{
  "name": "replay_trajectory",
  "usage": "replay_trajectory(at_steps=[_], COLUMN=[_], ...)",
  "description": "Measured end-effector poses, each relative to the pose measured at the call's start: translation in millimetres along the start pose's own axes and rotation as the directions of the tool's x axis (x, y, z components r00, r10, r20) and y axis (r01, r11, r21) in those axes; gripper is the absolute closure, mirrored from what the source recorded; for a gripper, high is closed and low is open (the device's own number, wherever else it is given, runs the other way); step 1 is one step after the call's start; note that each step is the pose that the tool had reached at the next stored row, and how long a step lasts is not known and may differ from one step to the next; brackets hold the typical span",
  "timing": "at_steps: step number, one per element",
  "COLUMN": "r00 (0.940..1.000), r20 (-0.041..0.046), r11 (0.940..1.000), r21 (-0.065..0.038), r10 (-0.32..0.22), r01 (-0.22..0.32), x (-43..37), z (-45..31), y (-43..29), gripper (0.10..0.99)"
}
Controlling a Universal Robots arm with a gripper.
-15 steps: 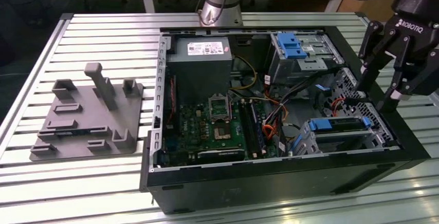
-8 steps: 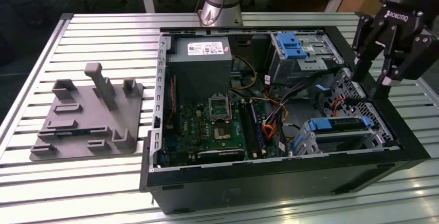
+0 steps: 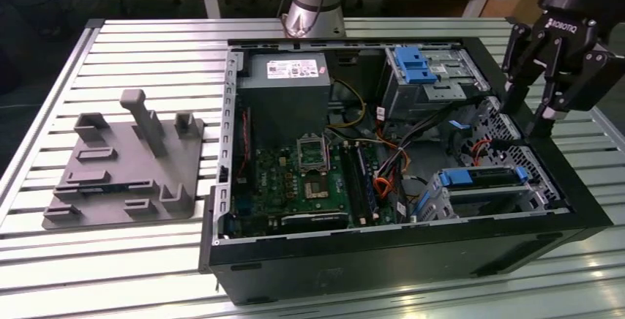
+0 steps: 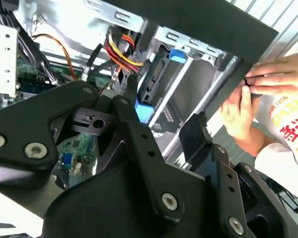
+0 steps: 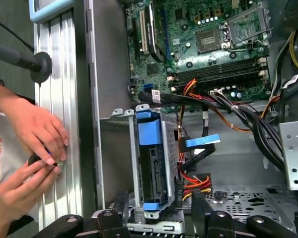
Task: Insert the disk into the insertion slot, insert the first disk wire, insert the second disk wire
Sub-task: 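Insert the first disk wire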
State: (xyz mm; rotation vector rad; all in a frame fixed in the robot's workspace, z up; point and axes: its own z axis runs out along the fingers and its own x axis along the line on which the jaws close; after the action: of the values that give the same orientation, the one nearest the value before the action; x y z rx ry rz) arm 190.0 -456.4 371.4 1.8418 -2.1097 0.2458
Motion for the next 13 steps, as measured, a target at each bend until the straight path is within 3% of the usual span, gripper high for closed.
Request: replay_trajectory(at_steps=[8,11,13], r00=[1.0,1.0,1.0], r20=[-0.0011,-0.001,-0.0012], r11=[1.0,0.9999,0.9999], r21=[0.008,0.012,0.013], r10=[0.003,0.005,0.005], r01=[-0.003,-0.005,-0.005], x=[-10.0,-11.9,-13.1], z=[9.8,14.6,17.9], y=[-1.2,-1.6,-1.9], gripper=[0.486,0.62,0.62])
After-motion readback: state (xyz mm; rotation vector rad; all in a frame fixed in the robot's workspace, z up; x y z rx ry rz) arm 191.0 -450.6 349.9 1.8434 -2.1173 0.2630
